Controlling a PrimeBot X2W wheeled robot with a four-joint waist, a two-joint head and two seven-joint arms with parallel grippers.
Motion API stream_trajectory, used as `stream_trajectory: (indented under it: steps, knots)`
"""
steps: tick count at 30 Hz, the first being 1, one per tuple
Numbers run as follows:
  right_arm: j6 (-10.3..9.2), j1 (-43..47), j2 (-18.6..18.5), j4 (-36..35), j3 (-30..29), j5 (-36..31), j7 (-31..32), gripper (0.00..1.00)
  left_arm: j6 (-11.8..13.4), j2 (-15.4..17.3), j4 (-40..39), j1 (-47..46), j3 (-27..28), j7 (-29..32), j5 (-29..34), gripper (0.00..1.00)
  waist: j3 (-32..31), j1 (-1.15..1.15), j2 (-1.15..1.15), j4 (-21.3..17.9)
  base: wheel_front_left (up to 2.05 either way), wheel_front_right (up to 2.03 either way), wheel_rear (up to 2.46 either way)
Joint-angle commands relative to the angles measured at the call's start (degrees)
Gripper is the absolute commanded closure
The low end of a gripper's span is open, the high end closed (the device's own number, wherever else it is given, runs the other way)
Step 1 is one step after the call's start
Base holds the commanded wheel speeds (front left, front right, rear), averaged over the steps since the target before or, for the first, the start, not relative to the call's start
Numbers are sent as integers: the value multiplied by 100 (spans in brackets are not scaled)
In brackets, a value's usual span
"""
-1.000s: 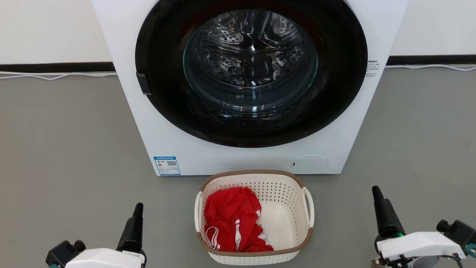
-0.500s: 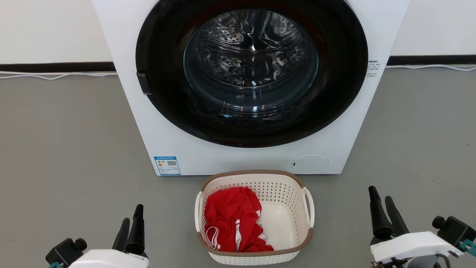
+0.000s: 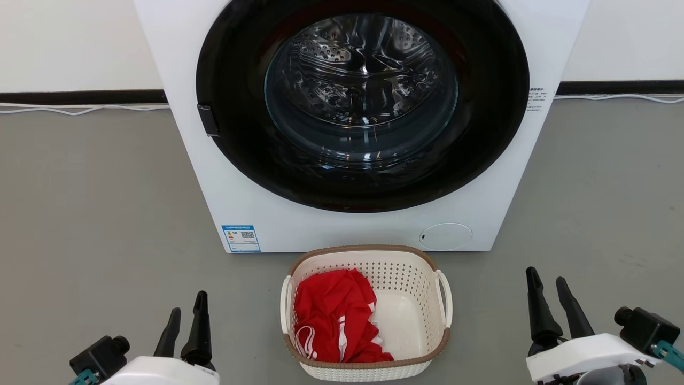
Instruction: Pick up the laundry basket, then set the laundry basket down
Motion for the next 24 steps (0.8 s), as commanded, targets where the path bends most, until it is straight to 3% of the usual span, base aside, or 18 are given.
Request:
stream_trajectory:
  steps: [1,24]
  knots:
    - [26,-71,-61,-177,89,-237,-132,0,49,62,-187,-87,74,-85,219,0,-3,0,0,0,0,0,0]
    - [34,-9,-69,-118,151,-1818,-502,0,134,79,-246,-38,66,-454,1766,0,6,0,0,-14,0,0,0]
